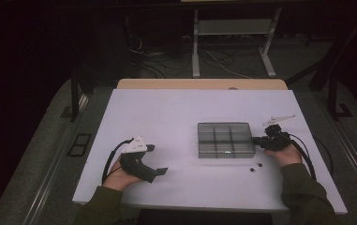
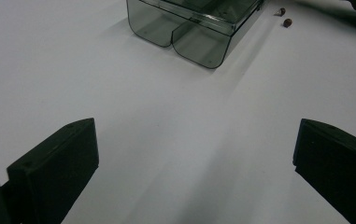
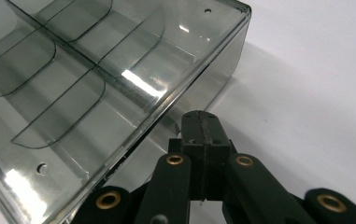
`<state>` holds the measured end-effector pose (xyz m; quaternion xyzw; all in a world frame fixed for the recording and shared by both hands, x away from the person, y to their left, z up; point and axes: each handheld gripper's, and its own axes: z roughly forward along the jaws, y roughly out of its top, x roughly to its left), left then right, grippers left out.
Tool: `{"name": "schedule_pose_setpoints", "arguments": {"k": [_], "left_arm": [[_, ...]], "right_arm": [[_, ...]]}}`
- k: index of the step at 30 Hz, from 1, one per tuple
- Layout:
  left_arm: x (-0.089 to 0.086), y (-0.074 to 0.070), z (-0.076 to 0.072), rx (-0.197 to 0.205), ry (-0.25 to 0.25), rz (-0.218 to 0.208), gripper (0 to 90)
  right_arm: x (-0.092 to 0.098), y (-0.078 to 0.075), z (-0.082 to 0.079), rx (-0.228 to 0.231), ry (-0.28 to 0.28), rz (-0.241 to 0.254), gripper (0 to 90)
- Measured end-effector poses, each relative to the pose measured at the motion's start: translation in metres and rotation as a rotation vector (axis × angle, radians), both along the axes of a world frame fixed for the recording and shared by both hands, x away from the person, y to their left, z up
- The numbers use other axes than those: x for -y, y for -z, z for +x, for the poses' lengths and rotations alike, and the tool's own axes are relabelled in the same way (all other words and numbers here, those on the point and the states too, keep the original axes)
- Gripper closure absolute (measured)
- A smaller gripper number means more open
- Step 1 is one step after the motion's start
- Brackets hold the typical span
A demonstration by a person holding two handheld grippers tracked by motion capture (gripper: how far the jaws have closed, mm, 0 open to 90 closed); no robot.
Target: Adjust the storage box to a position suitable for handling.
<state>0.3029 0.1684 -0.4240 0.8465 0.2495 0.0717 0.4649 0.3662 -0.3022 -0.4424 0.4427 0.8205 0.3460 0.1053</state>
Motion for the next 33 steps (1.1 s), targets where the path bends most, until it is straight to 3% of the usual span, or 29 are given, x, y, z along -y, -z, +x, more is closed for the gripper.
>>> {"name": "schedule_pose_setpoints", "arguments": {"k": [11, 21, 30, 33], "left_arm": [[0.000, 0.000, 0.000, -0.001, -0.001, -0.003, 0.0], [0.000, 0.000, 0.000, 0.000, 0.002, -0.002, 0.0], [0.000, 0.001, 0.000, -0.002, 0.003, 0.000, 0.0], [0.001, 0.002, 0.000, -0.006, -0.002, -0.006, 0.0]], "right_arm": [[-0.022, 0.000, 0.002, -0.005, -0.029, 0.011, 89.2], [-0.047, -0.001, -0.005, -0.018, -0.120, 0.009, 89.1], [-0.046, -0.002, -0.007, -0.018, -0.138, 0.032, 89.1], [-0.039, -0.010, -0.003, 0.004, -0.119, 0.041, 89.1]]}}
